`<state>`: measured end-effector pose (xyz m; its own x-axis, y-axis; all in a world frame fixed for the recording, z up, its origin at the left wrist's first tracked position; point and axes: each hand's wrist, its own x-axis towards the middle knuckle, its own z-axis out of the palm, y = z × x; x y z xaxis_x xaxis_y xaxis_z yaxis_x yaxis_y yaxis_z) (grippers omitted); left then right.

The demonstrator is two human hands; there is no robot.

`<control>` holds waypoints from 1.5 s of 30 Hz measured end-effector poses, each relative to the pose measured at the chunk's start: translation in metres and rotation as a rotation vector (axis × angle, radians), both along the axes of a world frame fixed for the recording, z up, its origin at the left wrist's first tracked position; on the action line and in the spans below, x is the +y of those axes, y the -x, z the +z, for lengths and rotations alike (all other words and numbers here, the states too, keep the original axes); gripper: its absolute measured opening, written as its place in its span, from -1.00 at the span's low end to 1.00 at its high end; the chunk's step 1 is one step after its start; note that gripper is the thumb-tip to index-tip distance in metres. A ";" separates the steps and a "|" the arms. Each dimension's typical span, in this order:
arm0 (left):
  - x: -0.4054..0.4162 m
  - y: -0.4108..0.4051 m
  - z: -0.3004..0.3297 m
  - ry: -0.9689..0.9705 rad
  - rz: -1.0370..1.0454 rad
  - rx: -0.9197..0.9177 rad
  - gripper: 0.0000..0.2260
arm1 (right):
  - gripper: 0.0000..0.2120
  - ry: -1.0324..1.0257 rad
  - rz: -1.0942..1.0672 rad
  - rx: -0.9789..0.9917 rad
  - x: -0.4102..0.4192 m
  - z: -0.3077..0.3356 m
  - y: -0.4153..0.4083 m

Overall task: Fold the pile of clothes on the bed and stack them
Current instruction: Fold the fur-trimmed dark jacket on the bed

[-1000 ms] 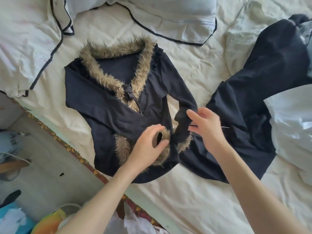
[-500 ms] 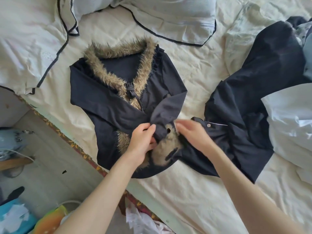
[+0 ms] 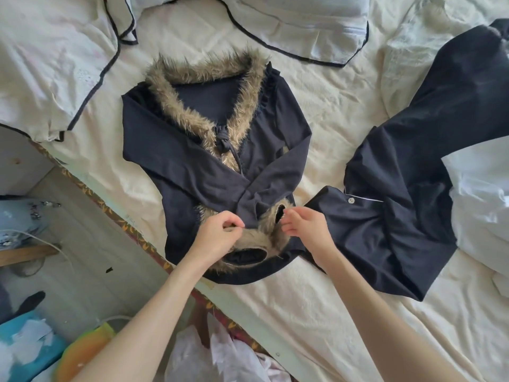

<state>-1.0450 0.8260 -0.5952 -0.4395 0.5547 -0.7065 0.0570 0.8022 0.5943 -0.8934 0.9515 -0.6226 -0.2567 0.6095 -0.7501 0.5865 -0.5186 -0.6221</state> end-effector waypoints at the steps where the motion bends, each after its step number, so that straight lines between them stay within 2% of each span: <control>1: -0.006 0.008 0.003 -0.014 0.050 0.023 -0.86 | -0.83 0.025 -0.059 0.017 0.004 0.000 0.003; 5: -0.043 0.053 0.009 0.089 0.123 0.138 -0.81 | -0.81 0.106 -0.209 0.042 0.020 -0.001 0.024; 9: -0.054 0.077 -0.001 0.305 -0.081 0.243 -0.79 | -0.72 0.211 -0.306 0.002 0.034 -0.007 0.050; 13: -0.002 0.072 -0.012 0.152 -0.152 0.420 -0.75 | -0.64 0.244 -0.293 -0.006 0.044 -0.010 0.070; 17: 0.056 0.067 -0.029 -0.041 -0.210 0.476 -0.72 | -0.62 0.263 -0.327 0.095 0.066 -0.014 0.091; 20: 0.082 0.072 -0.042 -0.031 -0.178 0.433 -0.69 | -0.62 0.329 -0.399 0.139 0.078 -0.019 0.104; 24: 0.084 0.081 -0.046 -0.032 -0.066 0.352 -0.89 | -0.63 0.460 -0.460 0.175 0.083 -0.024 0.111; 29: 0.054 0.109 -0.033 -0.044 0.080 0.334 -0.85 | -0.74 0.630 -0.586 0.326 0.089 -0.027 0.115; 31: 0.051 0.116 -0.032 0.022 0.058 0.318 -0.82 | -0.72 0.657 -0.630 0.352 0.088 -0.028 0.119; 36: 0.076 0.114 -0.031 0.112 -0.027 0.224 -0.71 | -0.61 0.661 -0.572 0.351 0.088 -0.027 0.132; 38: 0.084 0.111 -0.035 0.108 -0.027 0.242 -0.75 | -0.61 0.692 -0.641 0.389 0.094 -0.026 0.134; 41: 0.086 0.110 -0.037 0.053 -0.013 0.255 -0.87 | -0.75 0.780 -0.771 0.459 0.101 -0.024 0.133; 45: 0.071 0.122 -0.036 0.081 -0.031 0.174 -0.74 | -0.91 0.763 -0.854 0.540 0.097 -0.018 0.127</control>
